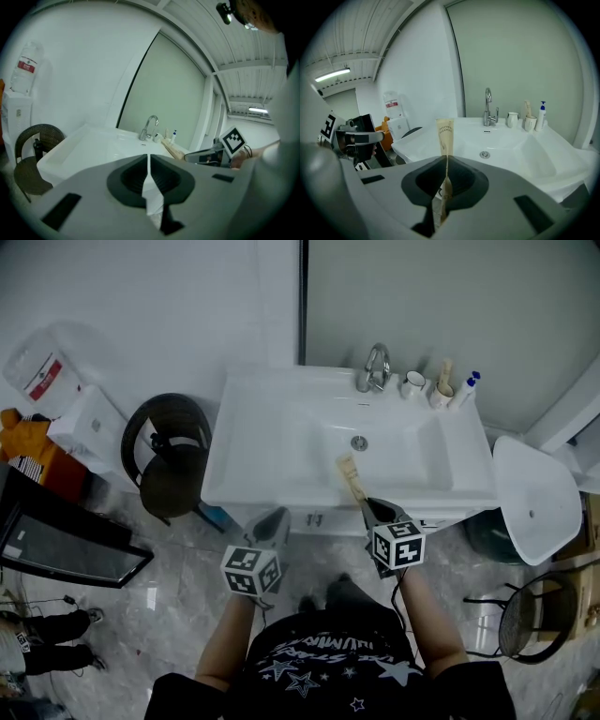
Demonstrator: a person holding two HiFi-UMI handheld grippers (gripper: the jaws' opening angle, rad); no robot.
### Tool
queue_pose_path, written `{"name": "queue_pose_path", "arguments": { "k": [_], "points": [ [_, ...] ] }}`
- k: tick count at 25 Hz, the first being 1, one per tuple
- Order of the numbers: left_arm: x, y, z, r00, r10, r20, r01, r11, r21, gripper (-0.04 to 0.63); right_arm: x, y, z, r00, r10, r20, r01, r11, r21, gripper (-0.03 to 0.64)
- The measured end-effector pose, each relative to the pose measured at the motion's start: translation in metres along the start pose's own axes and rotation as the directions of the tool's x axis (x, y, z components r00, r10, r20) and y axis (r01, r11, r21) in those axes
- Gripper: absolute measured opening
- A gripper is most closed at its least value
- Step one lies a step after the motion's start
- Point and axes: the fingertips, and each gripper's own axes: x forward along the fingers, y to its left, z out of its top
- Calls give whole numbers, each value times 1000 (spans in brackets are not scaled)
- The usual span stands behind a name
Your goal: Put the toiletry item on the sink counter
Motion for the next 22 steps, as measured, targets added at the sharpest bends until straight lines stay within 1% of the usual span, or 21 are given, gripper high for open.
{"name": "queue_pose_path", "arguments": {
  "k": [6,10,15,19,22],
  "points": [
    [10,12,2,1000,29,-5,-29,999,-16,31,30,1,15,999,43,1,-43,999,-12,20],
    [22,27,10,997,79,1,-79,997,-19,31,60,-1,26,996,93,-8,-94,995,-28,20],
    [42,50,24,989,147,7,-147,989,-35,31,99,-11,52,988,151,-13,-151,987,-54,20],
    [59,63,34,982,190,11,-190,981,-35,31,130,-20,71,980,196,-33,-198,976,-95,20],
    [69,72,43,974,227,15,-226,974,-33,31,151,-24,85,973,224,-54,-230,962,-146,20]
  ]
}}
